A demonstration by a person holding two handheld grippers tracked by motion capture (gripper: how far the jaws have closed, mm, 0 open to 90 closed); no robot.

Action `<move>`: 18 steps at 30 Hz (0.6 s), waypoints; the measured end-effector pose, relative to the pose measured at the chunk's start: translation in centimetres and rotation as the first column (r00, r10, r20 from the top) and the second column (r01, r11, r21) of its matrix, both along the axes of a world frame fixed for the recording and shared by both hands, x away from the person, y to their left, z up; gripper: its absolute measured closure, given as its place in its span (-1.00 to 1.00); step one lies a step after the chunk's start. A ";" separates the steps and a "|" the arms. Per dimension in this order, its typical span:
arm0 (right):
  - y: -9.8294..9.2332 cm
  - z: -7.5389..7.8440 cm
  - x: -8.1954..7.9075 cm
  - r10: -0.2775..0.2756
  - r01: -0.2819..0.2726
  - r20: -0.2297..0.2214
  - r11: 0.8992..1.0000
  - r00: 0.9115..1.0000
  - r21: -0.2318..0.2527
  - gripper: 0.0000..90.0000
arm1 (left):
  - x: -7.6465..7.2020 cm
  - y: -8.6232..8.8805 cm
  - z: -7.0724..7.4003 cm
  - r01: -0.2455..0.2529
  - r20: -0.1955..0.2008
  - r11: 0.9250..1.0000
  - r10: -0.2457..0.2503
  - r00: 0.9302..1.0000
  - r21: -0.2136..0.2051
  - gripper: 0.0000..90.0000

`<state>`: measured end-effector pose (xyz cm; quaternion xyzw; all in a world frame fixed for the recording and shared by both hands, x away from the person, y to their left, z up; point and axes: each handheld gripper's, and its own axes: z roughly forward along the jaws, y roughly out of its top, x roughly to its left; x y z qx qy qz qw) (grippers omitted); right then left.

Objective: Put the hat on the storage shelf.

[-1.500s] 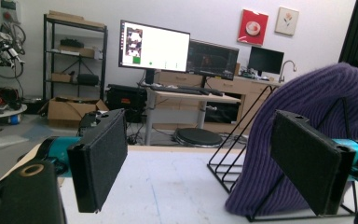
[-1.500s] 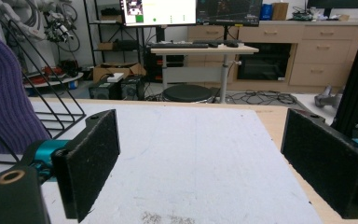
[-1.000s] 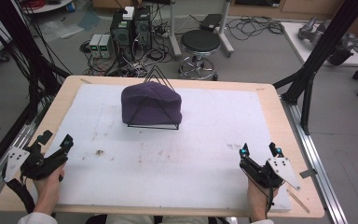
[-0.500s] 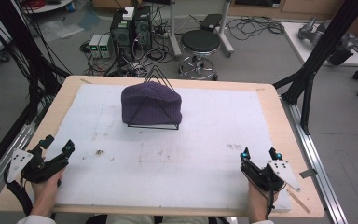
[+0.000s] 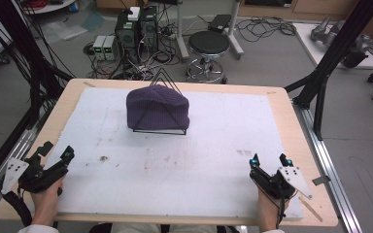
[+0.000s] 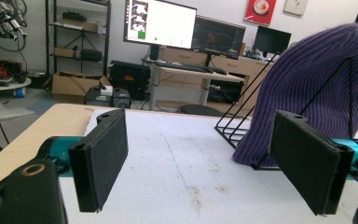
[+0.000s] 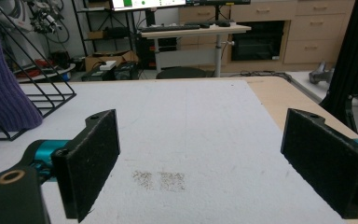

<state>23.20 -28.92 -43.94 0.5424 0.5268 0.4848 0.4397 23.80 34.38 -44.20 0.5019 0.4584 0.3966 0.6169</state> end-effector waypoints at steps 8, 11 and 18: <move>0.0 0.0 -0.1 -0.003 0.003 -0.002 1.000 1.000 0.003 -0.76 | 0.1 -0.2 0.0 0.015 -0.002 1.000 -0.015 1.000 -0.006 -0.55; 0.0 0.0 -0.1 -0.003 0.003 -0.003 1.000 1.000 0.005 -0.76 | 0.1 -0.2 -0.1 0.017 -0.005 1.000 -0.017 1.000 -0.008 -0.55; 0.0 0.0 0.0 0.002 -0.002 -0.004 1.000 1.000 0.005 -0.76 | 0.2 -0.3 -0.1 0.025 -0.007 1.000 -0.025 1.000 -0.011 -0.55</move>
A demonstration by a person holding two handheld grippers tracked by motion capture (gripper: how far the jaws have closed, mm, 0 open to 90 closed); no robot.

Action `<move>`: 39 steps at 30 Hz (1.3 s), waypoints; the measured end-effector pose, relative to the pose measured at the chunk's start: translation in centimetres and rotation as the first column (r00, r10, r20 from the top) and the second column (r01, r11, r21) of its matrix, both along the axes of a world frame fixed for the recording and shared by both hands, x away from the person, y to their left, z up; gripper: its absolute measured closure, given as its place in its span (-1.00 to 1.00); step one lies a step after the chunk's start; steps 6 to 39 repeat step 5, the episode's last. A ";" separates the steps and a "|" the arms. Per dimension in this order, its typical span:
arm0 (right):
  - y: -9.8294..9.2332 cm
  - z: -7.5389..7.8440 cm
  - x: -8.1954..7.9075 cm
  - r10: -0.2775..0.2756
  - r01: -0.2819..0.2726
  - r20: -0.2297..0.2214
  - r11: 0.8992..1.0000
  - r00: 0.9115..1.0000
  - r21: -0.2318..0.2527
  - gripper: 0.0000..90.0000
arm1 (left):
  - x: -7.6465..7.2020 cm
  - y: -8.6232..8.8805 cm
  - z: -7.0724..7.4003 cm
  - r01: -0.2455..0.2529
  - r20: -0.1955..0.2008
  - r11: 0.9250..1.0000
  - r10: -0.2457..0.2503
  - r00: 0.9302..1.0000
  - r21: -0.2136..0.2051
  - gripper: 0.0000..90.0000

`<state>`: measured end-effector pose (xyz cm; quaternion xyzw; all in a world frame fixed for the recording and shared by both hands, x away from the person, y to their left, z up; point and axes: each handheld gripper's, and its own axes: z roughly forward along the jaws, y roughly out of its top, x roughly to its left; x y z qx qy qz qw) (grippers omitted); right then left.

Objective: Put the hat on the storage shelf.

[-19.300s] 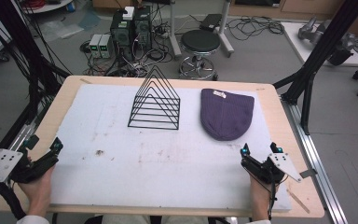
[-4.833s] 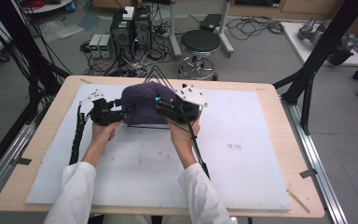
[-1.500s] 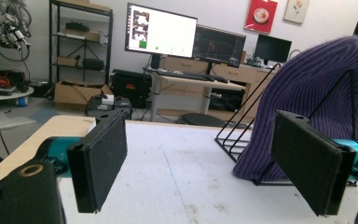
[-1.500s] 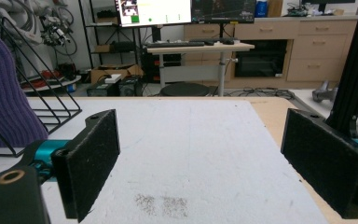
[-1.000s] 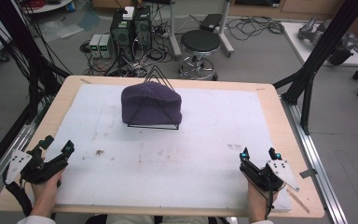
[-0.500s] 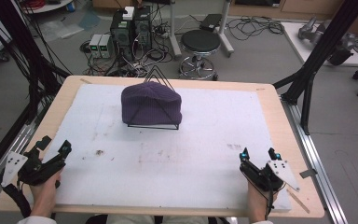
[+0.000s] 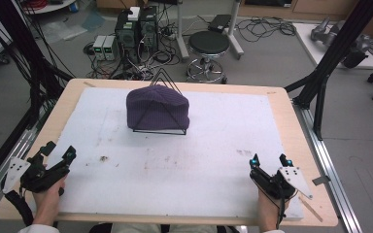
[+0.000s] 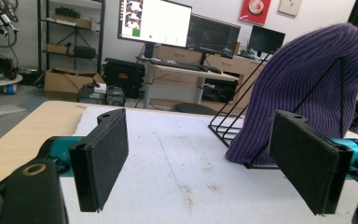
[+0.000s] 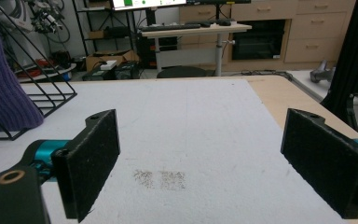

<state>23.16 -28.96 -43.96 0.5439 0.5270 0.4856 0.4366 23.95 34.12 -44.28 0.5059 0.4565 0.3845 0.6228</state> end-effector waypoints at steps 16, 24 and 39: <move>0.0 0.0 0.0 -0.001 0.001 -0.001 1.000 1.000 0.004 -0.76 | 0.1 0.0 0.0 0.000 0.000 1.000 0.000 1.000 -0.001 -0.55; 0.0 0.0 0.0 -0.001 0.001 -0.001 1.000 1.000 0.004 -0.76 | 0.1 0.0 0.0 0.000 0.000 1.000 0.000 1.000 -0.001 -0.55; 0.0 0.0 0.0 -0.001 0.001 -0.001 1.000 1.000 0.004 -0.76 | 0.1 0.0 0.0 0.000 0.000 1.000 0.000 1.000 -0.001 -0.55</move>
